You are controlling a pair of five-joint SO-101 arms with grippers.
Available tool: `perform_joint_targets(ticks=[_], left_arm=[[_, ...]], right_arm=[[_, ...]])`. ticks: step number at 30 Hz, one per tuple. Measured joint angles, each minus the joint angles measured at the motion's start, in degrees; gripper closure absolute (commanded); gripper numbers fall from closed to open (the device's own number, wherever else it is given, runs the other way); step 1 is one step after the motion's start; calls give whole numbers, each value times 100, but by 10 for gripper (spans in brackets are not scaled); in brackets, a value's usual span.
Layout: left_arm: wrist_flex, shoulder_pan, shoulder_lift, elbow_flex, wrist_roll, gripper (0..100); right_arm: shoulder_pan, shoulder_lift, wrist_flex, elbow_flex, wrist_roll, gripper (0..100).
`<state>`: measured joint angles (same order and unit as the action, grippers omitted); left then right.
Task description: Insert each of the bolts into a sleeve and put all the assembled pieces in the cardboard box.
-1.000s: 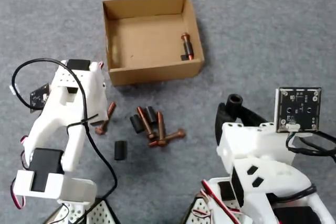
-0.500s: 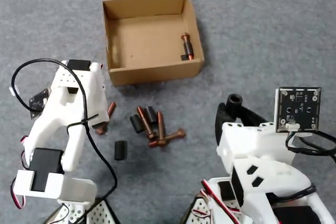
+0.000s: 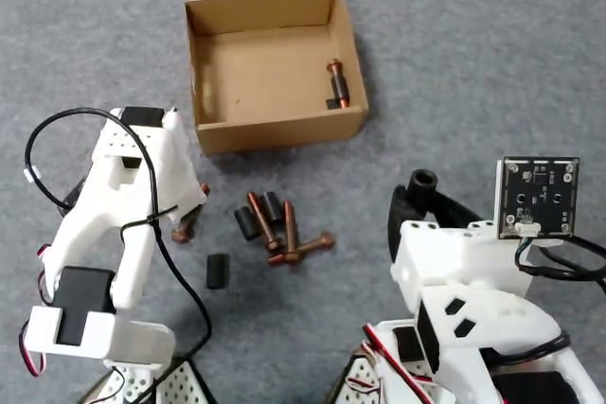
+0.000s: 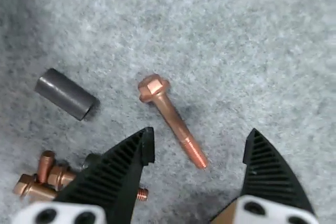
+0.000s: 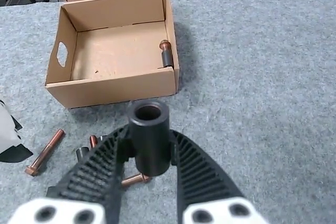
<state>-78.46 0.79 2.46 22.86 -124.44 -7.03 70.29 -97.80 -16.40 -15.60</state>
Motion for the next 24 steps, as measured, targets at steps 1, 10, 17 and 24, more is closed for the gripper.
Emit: perform_joint_targets(ticks=[1,10,17,24], left_arm=[[0,0,0,0,0,721],[211,26,-70,26,-185,725],[580,44,-316,97,-1248,725],[149,431,-316,88,-1389,725]], right_arm=[[0,0,0,0,0,998],[0,0,0,0,0,997],[0,0,0,0,0,997],[0,0,0,0,0,997]])
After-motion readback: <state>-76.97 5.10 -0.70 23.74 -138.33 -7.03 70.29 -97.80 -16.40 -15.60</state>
